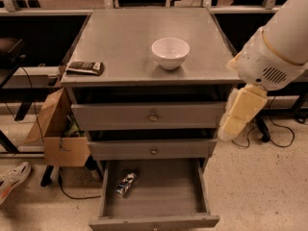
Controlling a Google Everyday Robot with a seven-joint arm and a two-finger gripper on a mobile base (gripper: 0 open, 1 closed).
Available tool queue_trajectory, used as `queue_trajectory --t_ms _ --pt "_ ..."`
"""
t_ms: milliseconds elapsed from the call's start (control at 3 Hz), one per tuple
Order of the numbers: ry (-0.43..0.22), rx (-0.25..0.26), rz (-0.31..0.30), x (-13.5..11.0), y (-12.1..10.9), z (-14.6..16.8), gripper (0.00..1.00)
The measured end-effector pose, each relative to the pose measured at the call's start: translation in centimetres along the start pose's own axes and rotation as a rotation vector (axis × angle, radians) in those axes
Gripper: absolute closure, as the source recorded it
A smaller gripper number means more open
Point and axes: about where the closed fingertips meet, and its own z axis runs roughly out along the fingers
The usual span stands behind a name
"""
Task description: Pick redbull can from bottom drawer and place on counter
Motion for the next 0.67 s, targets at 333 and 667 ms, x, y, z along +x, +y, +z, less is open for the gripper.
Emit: queue_trajectory --t_ms 333,667 --pt "-0.043 -0.067 0.052 -2.6 2.1 5.4 0.00" --pt "-0.091 -0.130 0.165 -4.6 5.1 12.1 0.00"
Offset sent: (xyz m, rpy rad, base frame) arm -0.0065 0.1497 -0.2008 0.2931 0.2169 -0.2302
